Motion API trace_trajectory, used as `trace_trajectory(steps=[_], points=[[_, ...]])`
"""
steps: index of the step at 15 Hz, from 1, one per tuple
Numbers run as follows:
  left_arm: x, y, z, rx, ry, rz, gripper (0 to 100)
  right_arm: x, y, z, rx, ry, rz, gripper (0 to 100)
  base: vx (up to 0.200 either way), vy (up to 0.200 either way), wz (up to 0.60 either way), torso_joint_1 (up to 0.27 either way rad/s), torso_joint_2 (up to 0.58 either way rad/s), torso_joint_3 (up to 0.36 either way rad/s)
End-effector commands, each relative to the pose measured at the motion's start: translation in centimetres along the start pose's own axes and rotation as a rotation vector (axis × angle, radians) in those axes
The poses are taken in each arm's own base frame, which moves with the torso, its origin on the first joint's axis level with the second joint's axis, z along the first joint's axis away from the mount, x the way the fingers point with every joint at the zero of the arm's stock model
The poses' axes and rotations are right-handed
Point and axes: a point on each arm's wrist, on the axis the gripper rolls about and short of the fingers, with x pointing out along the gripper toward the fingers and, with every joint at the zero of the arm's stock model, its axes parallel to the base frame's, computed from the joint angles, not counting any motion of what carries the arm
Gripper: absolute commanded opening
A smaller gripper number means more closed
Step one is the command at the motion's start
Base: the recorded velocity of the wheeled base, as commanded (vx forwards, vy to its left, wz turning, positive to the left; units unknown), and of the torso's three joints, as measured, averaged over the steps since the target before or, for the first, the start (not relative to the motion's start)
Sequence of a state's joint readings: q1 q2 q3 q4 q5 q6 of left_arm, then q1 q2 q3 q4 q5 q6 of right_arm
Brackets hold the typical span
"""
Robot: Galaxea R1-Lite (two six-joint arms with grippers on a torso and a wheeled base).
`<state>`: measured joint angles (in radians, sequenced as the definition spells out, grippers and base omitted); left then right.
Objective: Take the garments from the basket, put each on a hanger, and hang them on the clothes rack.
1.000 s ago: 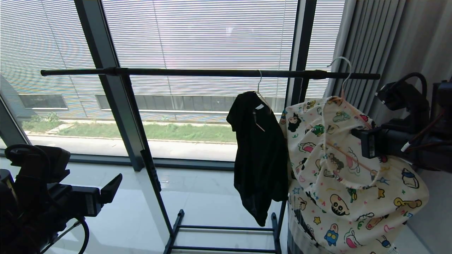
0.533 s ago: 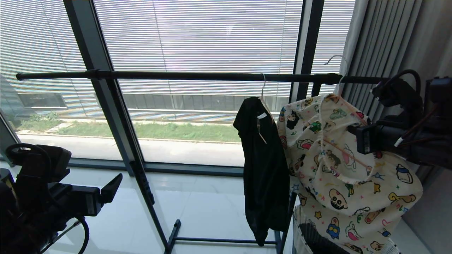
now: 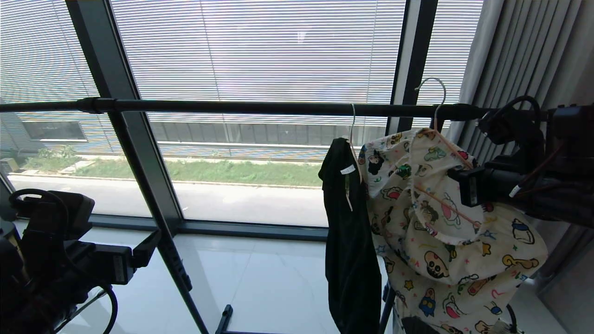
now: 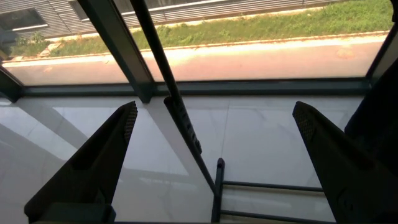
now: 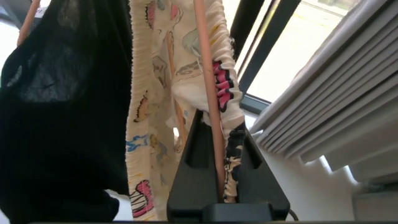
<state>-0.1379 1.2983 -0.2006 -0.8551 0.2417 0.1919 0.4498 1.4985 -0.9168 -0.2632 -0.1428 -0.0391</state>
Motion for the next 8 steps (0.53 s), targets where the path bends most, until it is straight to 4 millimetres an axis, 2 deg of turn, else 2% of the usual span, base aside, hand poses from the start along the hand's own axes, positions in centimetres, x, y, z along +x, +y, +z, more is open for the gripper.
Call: trace_trajectory(steps=[1,3,8], points=[[0.0,0.0,0.0,0.000,0.000,0.001,100,0.3,0.1,-0.1,-0.003,0.006,0.001,0,0.000,0.000,0.00,0.000,0.00,0.000],[0.1,0.0,0.0,0.002,0.001,0.000,100,1.2,0.2,-0.4,-0.005,0.029,-0.001,0,0.000,0.000,0.00,0.000,0.00,0.000],[0.1,0.0,0.1,0.004,-0.002,0.001,100,5.0,0.6,-0.2,-0.009,0.063,-0.007,0,0.000,0.000,0.00,0.000,0.00,0.000]])
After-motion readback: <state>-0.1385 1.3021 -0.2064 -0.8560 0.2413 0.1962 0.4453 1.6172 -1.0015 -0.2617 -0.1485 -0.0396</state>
